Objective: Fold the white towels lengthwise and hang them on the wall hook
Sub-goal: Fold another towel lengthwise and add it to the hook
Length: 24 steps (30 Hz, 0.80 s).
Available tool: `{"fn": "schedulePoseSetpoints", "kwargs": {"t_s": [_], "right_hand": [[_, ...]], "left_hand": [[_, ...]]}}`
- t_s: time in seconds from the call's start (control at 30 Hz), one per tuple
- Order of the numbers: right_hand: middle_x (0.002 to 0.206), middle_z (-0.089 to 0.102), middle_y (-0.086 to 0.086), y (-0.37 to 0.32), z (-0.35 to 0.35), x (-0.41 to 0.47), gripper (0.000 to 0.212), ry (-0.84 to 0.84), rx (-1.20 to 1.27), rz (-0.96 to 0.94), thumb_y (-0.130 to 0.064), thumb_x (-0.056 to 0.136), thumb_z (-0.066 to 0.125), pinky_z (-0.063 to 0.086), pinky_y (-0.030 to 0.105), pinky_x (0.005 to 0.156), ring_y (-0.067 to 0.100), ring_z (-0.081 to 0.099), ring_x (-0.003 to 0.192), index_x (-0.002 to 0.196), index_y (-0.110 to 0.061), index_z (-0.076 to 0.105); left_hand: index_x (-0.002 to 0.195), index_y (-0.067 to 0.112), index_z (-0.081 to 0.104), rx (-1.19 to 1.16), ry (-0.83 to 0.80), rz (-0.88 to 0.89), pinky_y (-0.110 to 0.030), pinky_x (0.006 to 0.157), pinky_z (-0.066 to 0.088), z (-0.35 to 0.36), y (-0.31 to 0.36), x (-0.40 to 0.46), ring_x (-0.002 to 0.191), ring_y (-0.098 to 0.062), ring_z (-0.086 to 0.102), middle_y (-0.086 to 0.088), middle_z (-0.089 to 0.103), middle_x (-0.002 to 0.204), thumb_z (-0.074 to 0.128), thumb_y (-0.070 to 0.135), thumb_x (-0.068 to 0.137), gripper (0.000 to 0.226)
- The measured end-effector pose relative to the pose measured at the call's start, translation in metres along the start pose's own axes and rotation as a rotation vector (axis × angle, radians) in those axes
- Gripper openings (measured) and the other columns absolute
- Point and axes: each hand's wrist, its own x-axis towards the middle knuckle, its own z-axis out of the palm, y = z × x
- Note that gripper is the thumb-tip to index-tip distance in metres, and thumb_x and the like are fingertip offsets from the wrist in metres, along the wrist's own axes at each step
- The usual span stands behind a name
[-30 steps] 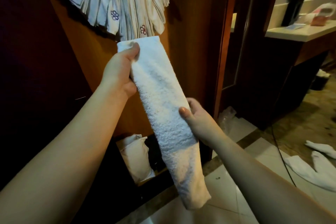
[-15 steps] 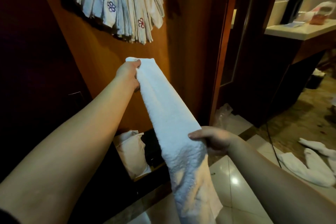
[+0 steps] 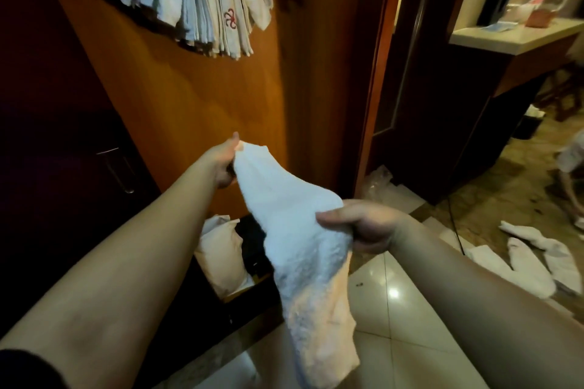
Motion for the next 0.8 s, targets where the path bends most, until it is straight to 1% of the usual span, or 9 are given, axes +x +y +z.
{"fn": "schedulePoseSetpoints", "kwargs": {"t_s": [0.07,0.13,0.2,0.23,0.3,0.4,0.53,0.7,0.8], "right_hand": [[0.109,0.074,0.011,-0.01,0.005,0.001,0.031,0.083,0.023,-0.088,-0.026,0.072,0.077,0.056,0.034,0.092,0.022,0.071,0.102,0.098,-0.01,0.08],[0.108,0.074,0.011,-0.022,0.01,0.003,0.033,0.177,0.013,-0.154,-0.03,0.075,0.074,0.057,0.033,0.09,0.022,0.071,0.101,0.1,-0.009,0.077],[0.105,0.075,0.01,-0.034,0.012,0.006,0.029,0.287,-0.01,-0.222,-0.03,0.089,0.064,0.057,0.031,0.087,0.02,0.072,0.098,0.107,-0.008,0.07],[0.105,0.076,0.01,-0.039,0.012,0.008,0.029,0.339,-0.012,-0.254,-0.03,0.094,0.057,0.056,0.03,0.088,0.019,0.072,0.098,0.109,-0.007,0.067],[0.111,0.074,0.012,-0.046,0.011,0.009,0.033,0.43,0.001,-0.304,-0.031,0.1,0.05,0.052,0.035,0.096,0.022,0.071,0.103,0.115,-0.006,0.066],[0.117,0.072,0.014,-0.053,0.013,0.01,0.035,0.488,0.029,-0.392,-0.033,0.101,0.05,0.046,0.042,0.105,0.026,0.068,0.111,0.118,-0.007,0.065],[0.115,0.073,0.009,-0.064,0.025,0.012,0.034,0.533,-0.029,-0.46,-0.04,0.102,0.047,0.047,0.041,0.104,0.023,0.069,0.11,0.117,-0.013,0.063],[0.114,0.074,0.007,-0.076,0.037,0.016,0.04,0.553,-0.092,-0.481,-0.044,0.103,0.042,0.05,0.036,0.101,0.02,0.07,0.107,0.118,-0.013,0.062],[0.116,0.073,0.009,-0.085,0.04,0.016,0.044,0.609,-0.144,-0.483,-0.049,0.102,0.042,0.049,0.039,0.103,0.022,0.07,0.108,0.117,-0.014,0.063]], "left_hand": [[0.142,0.007,0.047,0.095,-0.06,0.001,-0.047,0.089,0.056,-0.005,-0.015,0.012,0.111,-0.033,0.066,-0.021,0.064,0.126,0.038,0.073,0.092,0.083],[0.133,0.007,0.052,0.171,-0.003,0.072,-0.052,0.102,0.048,-0.009,-0.028,0.02,0.101,-0.035,0.065,-0.017,0.066,0.112,0.044,0.075,0.086,0.083],[0.114,0.0,0.059,0.157,0.095,0.256,-0.036,0.076,0.051,-0.002,-0.038,-0.003,0.07,-0.024,0.055,-0.004,0.057,0.076,0.053,0.059,0.09,0.063],[0.11,0.004,0.06,0.144,0.16,0.394,-0.029,0.065,0.044,0.005,-0.044,-0.025,0.071,-0.02,0.052,0.001,0.055,0.075,0.054,0.046,0.096,0.045],[0.101,0.017,0.061,0.158,0.301,0.687,-0.026,0.063,0.039,0.02,-0.063,-0.071,0.078,-0.014,0.052,0.004,0.057,0.084,0.054,0.026,0.1,0.012],[0.093,0.027,0.058,0.191,0.209,0.998,-0.019,0.075,0.043,0.039,-0.088,-0.125,0.087,-0.007,0.055,0.0,0.059,0.094,0.059,0.02,0.095,0.007],[0.124,0.022,0.05,0.515,0.04,0.948,-0.013,0.084,0.045,0.064,-0.105,-0.145,0.105,0.003,0.05,0.008,0.049,0.119,0.067,0.032,0.093,0.036],[0.14,0.014,0.042,0.789,0.275,1.045,-0.025,0.09,0.049,0.078,-0.091,-0.137,0.123,-0.017,0.05,-0.004,0.048,0.137,0.06,0.045,0.094,0.058],[0.148,0.016,0.035,0.871,0.297,1.009,-0.029,0.092,0.05,0.084,-0.085,-0.133,0.129,-0.018,0.049,-0.004,0.044,0.148,0.053,0.042,0.099,0.059]]}}
